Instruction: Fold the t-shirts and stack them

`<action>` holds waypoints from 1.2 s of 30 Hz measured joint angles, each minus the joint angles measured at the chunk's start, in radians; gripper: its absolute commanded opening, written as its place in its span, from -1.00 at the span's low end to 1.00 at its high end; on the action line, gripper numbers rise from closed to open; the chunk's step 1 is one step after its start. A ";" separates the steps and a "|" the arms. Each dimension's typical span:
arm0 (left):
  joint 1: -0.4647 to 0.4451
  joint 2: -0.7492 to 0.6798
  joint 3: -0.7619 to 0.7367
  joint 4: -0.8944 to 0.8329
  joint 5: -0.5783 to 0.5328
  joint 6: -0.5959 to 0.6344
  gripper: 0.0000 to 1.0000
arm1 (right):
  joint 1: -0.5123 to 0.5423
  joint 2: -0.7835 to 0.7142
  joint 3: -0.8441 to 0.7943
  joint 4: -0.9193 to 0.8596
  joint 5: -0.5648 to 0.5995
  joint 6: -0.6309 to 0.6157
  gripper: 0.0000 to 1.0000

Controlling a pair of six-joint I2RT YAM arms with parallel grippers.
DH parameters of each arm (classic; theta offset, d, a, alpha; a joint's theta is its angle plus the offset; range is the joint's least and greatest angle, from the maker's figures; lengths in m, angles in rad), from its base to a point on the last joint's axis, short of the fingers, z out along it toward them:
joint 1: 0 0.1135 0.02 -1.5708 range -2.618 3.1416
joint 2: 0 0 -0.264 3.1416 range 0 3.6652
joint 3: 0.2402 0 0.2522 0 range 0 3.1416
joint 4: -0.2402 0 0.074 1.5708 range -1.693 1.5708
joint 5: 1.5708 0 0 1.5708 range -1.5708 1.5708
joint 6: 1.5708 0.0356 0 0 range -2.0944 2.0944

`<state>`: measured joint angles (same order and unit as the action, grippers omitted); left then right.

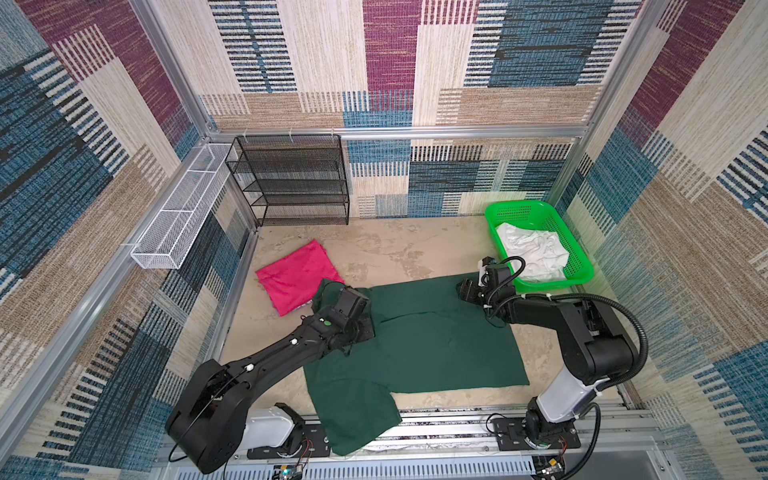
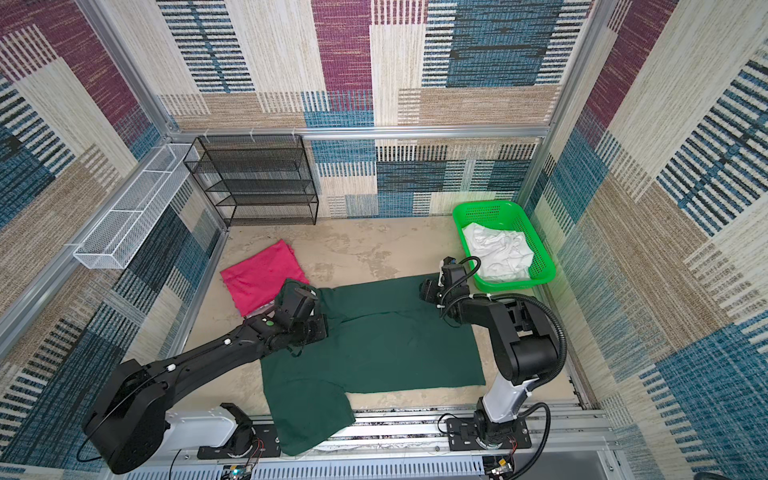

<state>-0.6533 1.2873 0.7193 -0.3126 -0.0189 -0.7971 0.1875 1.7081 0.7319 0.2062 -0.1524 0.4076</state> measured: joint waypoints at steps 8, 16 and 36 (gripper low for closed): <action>-0.143 -0.024 -0.002 -0.032 -0.091 -0.067 -0.51 | 0.000 0.012 0.001 0.027 -0.013 -0.002 0.47; -0.103 -0.096 0.089 -0.081 -0.062 0.111 0.01 | 0.000 0.015 0.006 0.026 -0.020 -0.002 0.48; 0.549 0.403 0.443 -0.075 0.059 0.395 0.13 | 0.000 -0.013 0.013 -0.047 -0.022 -0.002 0.49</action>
<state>-0.1047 1.6905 1.1622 -0.3874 0.0399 -0.4023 0.1875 1.6955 0.7444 0.1589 -0.1741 0.4061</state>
